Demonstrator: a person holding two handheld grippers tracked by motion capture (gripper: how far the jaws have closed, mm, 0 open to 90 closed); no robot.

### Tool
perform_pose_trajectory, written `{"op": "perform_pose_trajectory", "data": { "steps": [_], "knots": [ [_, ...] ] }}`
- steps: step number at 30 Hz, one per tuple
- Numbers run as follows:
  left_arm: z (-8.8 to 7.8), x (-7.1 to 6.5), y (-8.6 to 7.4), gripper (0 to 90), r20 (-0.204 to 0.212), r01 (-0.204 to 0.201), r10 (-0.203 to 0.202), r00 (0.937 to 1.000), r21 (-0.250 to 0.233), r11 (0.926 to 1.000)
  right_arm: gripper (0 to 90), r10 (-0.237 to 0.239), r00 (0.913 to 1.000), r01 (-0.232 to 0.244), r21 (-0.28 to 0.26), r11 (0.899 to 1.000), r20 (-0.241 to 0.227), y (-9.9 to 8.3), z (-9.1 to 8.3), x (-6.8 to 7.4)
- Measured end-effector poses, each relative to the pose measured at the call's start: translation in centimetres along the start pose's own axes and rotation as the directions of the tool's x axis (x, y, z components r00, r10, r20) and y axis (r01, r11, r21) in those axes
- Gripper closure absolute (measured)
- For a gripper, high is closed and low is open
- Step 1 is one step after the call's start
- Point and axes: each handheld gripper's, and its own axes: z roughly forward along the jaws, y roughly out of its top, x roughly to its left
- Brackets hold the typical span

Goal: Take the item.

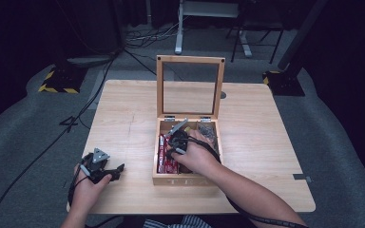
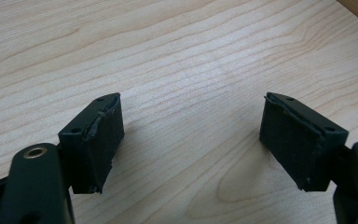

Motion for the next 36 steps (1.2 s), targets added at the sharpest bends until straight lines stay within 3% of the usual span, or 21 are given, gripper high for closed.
{"op": "perform_pose_trajectory", "data": {
  "steps": [10, 14, 22, 26, 36],
  "knots": [
    [0.0, 0.0, 0.0, 21.9, 0.001, -0.003, 0.003, 1.0000, 0.001, 1.0000, 88.3, 0.007, 1.0000, -0.007, -0.023, 1.000, -0.005, -0.2, -0.2, 0.1],
    [0.0, 0.0, 0.0, 21.9, 0.001, -0.004, 0.004, 1.0000, 0.001, 1.0000, 88.4, 0.027, 0.9993, -0.029, -0.067, 0.997, -0.027, -0.3, -0.7, -0.1],
    [0.1, 0.0, 0.1, 20.5, 0.004, -0.004, 0.004, 1.0000, 0.004, 1.0000, 88.4, 0.016, 0.9990, -0.022, -0.157, 0.987, -0.042, 0.0, -3.1, -0.1],
    [0.2, 0.0, 0.2, 18.9, 0.003, -0.007, 0.007, 1.0000, 0.009, 0.9999, 88.4, 0.008, 0.9990, -0.015, -0.177, 0.984, -0.043, 0.0, -3.9, -0.1],
    [0.8, 0.0, 0.6, 5.4, 0.043, -0.042, 0.041, 0.9982, 0.039, 0.9983, 88.3, 0.014, 0.9997, -0.019, -0.232, 0.972, -0.021, -0.9, -6.8, -0.7]
  ]
}}
